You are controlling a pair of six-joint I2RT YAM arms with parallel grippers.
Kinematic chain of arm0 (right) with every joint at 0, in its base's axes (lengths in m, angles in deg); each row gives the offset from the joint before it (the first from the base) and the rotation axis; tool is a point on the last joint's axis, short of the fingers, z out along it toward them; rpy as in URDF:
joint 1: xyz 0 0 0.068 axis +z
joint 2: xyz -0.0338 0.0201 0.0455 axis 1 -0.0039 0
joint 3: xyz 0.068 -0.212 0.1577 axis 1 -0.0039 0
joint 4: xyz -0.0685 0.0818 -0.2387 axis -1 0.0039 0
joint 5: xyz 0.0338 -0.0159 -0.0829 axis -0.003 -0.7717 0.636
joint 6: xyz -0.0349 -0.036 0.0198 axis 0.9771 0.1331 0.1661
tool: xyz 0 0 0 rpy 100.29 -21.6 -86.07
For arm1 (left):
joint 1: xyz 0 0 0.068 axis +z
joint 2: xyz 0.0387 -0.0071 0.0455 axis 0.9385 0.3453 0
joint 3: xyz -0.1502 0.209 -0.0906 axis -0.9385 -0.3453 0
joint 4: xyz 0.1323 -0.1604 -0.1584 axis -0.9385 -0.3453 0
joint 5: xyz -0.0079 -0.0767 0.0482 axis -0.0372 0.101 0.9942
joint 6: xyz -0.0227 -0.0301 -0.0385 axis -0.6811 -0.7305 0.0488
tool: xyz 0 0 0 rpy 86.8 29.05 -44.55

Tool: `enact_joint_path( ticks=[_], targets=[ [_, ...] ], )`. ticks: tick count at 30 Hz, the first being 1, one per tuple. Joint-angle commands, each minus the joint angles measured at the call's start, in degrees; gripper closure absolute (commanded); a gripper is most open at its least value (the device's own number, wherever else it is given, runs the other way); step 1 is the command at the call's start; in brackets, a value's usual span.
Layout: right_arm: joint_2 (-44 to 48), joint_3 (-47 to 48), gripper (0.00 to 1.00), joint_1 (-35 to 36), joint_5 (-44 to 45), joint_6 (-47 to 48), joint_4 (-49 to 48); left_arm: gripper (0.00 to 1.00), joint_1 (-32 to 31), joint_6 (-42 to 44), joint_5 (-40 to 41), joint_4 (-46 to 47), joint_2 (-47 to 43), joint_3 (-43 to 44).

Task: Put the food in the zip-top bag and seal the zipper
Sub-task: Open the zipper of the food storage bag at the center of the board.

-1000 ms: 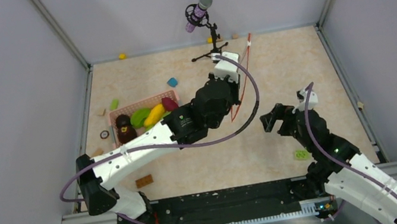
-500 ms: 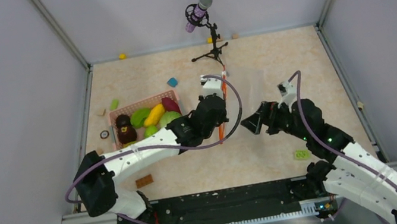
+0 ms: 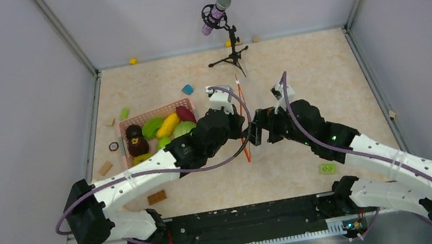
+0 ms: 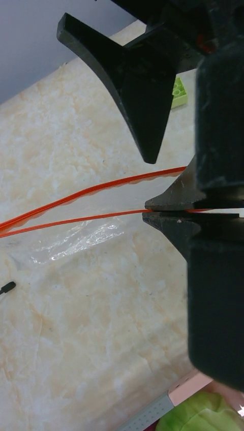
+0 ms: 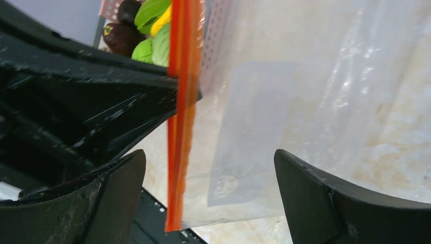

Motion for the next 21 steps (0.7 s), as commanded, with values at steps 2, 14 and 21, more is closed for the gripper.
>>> enact_joint_path(
  ticks=[2, 14, 21],
  targets=[
    [0.7, 4.5, 0.06, 0.8, 9.5, 2.3, 0.5, 1.00, 0.2, -2.0, -3.9, 5.6, -4.8, -1.9],
    [-3.3, 6.7, 0.20, 2.1, 24.5, 1.7, 5.0, 1.00, 0.2, -3.4, -6.4, 6.6, -5.5, -3.8],
    [0.3, 4.7, 0.90, 2.2, 37.4, 4.5, 8.5, 1.00, 0.3, -3.7, -3.8, 6.0, -7.0, -7.7]
  ],
)
